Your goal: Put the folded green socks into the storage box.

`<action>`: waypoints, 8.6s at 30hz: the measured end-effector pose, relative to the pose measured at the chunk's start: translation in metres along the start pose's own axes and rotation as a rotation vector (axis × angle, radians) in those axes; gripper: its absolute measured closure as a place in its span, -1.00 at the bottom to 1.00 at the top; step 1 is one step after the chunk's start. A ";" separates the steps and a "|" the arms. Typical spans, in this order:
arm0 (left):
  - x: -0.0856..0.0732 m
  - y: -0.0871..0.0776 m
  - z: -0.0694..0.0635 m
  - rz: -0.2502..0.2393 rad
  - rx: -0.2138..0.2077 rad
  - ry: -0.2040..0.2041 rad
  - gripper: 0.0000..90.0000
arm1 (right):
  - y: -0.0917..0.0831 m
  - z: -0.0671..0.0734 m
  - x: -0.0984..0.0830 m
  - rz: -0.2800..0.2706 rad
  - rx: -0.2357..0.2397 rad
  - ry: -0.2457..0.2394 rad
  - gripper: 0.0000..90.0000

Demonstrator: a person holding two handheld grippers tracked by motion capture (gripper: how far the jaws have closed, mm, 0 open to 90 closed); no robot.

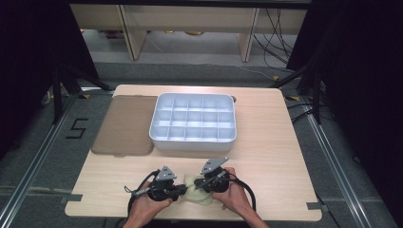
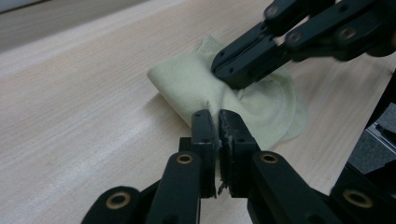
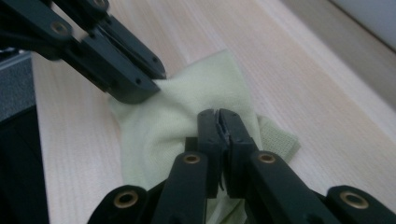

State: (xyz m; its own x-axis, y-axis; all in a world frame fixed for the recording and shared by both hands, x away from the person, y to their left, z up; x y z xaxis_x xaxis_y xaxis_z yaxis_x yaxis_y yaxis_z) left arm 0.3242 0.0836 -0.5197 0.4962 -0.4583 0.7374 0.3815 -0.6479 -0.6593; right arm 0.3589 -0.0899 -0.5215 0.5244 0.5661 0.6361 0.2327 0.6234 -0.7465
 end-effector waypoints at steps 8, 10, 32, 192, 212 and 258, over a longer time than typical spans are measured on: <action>0.004 -0.007 -0.001 -0.010 0.012 0.044 0.89 | 0.009 0.001 0.004 -0.002 0.003 -0.009 0.98; 0.004 -0.007 -0.001 -0.012 0.007 0.042 0.89 | 0.008 0.001 0.005 0.000 0.001 -0.007 0.98; 0.008 -0.014 -0.002 -0.028 0.027 0.051 0.89 | -0.004 0.017 -0.007 -0.008 0.075 0.005 0.97; 0.018 0.027 -0.035 0.066 0.010 0.303 0.85 | -0.012 -0.033 -0.002 0.164 0.109 0.040 0.26; -0.002 -0.010 -0.017 0.004 0.017 0.215 0.19 | -0.013 -0.027 0.000 0.180 0.097 0.111 0.58; -0.044 -0.039 0.030 0.094 0.155 0.052 -0.56 | -0.071 -0.033 0.060 0.204 -0.017 0.063 0.63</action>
State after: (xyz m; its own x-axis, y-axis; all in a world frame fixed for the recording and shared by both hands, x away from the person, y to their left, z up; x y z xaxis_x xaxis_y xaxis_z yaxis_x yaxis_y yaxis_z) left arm 0.3111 0.1471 -0.5306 0.4955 -0.5462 0.6754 0.4527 -0.5013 -0.7374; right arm 0.4012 -0.1183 -0.4371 0.6122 0.6441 0.4587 0.1305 0.4899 -0.8620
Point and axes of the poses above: each handheld gripper's, and its own axes: y roughly forward along the jaws, x roughly out of its top, z roughly to its left, the point moved 3 cm from there along y, roughly forward along the jaws, and after that the axes turned 8 degrees about y, right-handed, at the moved point
